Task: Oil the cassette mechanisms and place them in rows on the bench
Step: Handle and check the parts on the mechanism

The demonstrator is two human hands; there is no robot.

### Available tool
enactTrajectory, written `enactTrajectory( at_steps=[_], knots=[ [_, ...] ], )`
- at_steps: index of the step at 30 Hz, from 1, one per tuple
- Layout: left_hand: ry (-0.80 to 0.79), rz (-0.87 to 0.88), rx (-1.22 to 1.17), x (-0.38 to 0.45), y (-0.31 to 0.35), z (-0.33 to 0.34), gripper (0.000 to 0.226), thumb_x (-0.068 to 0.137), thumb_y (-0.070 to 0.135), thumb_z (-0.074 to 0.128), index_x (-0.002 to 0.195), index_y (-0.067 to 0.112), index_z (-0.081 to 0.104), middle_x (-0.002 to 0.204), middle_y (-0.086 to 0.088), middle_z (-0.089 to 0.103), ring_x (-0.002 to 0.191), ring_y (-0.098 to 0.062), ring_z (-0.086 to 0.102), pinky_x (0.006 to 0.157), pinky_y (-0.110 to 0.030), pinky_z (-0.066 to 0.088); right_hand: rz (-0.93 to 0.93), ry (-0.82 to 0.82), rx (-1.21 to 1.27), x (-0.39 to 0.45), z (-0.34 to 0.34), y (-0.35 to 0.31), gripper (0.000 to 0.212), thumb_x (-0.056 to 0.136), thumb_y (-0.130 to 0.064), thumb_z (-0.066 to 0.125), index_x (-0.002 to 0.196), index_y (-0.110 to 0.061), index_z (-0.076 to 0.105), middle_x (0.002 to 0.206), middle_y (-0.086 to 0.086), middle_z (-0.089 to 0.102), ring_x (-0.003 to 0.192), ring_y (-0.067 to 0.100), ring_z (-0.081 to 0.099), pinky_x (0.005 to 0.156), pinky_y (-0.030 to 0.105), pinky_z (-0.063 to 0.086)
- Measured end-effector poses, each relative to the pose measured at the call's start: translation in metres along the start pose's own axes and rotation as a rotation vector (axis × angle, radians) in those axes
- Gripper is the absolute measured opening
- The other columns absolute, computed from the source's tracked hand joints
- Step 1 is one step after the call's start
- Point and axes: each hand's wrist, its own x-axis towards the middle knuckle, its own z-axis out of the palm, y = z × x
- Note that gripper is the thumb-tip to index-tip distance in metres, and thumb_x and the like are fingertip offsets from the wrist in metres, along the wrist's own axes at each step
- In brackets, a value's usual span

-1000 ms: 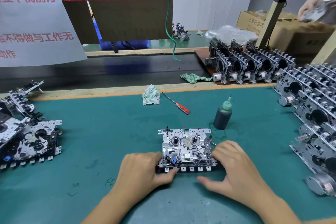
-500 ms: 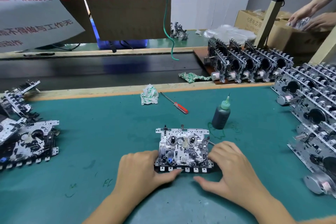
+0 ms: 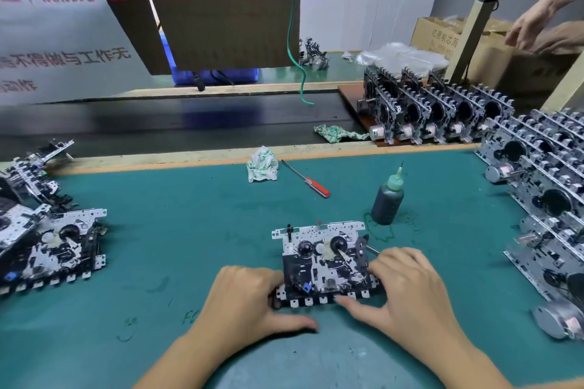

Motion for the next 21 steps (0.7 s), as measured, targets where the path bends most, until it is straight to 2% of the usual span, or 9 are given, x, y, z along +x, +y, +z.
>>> enactTrajectory(
  at_steps=[5,9,12,13,15,18,21],
  knots=[
    [-0.039,-0.095,0.031,-0.001,-0.001,0.002,0.067,0.058,0.086,0.042,0.044,0.020,0.042,0.035,0.007,0.041,0.032,-0.007,0.042,0.033,-0.016,0.029,-0.118,-0.047,0.020,0.000,-0.003,0.009,0.049,0.078,-0.060,0.051,0.057,-0.015,0.050,0.059,-0.006,0.048,0.059,0.018,0.050,0.077,0.025,0.036],
    [-0.082,-0.174,-0.045,-0.001,-0.002,-0.001,0.069,0.055,0.087,0.044,0.048,0.019,0.050,0.039,0.003,0.045,0.039,-0.015,0.043,0.041,-0.019,0.031,-0.087,-0.097,0.085,0.001,-0.009,0.005,0.051,0.080,-0.060,0.049,0.058,-0.014,0.052,0.059,-0.007,0.050,0.059,0.017,0.050,0.073,0.027,0.036],
    [-0.028,-0.238,-0.277,0.001,-0.003,-0.008,0.074,0.061,0.088,0.039,0.062,0.016,0.056,0.046,-0.001,0.043,0.045,-0.015,0.032,0.048,-0.020,0.027,0.093,-0.131,0.396,0.007,-0.018,-0.001,0.041,0.080,-0.060,0.047,0.059,-0.025,0.042,0.058,-0.011,0.042,0.060,0.013,0.043,0.063,0.029,0.035],
    [0.012,-0.256,-0.402,0.003,-0.002,-0.012,0.072,0.066,0.084,0.039,0.061,0.014,0.056,0.044,-0.002,0.042,0.043,-0.011,0.031,0.048,-0.023,0.028,0.195,-0.133,0.531,0.009,-0.021,-0.004,0.043,0.080,-0.062,0.044,0.055,-0.027,0.040,0.055,-0.007,0.042,0.059,0.011,0.042,0.061,0.030,0.035],
    [0.113,-0.317,-0.598,0.012,0.004,-0.019,0.065,0.077,0.072,0.041,0.052,0.012,0.051,0.038,0.002,0.039,0.040,-0.007,0.033,0.045,-0.023,0.027,0.387,-0.122,0.741,0.017,-0.024,-0.009,0.059,0.077,-0.067,0.039,0.046,-0.019,0.049,0.049,0.003,0.050,0.050,0.007,0.043,0.055,0.024,0.035],
    [0.189,-0.446,-0.641,0.025,0.006,-0.021,0.070,0.079,0.069,0.039,0.045,0.008,0.034,0.035,0.003,0.031,0.038,-0.010,0.029,0.045,-0.025,0.026,0.537,-0.247,0.810,0.034,-0.029,-0.014,0.076,0.070,-0.082,0.042,0.042,-0.013,0.058,0.041,0.003,0.054,0.040,0.006,0.045,0.051,0.014,0.034],
    [0.119,-0.556,-0.645,0.026,0.001,-0.015,0.072,0.074,0.074,0.036,0.042,0.009,0.032,0.034,0.000,0.035,0.037,-0.012,0.033,0.045,-0.023,0.029,0.611,-0.414,0.894,0.042,-0.024,-0.013,0.071,0.061,-0.080,0.045,0.039,-0.015,0.058,0.042,0.004,0.056,0.042,0.011,0.051,0.052,0.016,0.039]
  ],
)
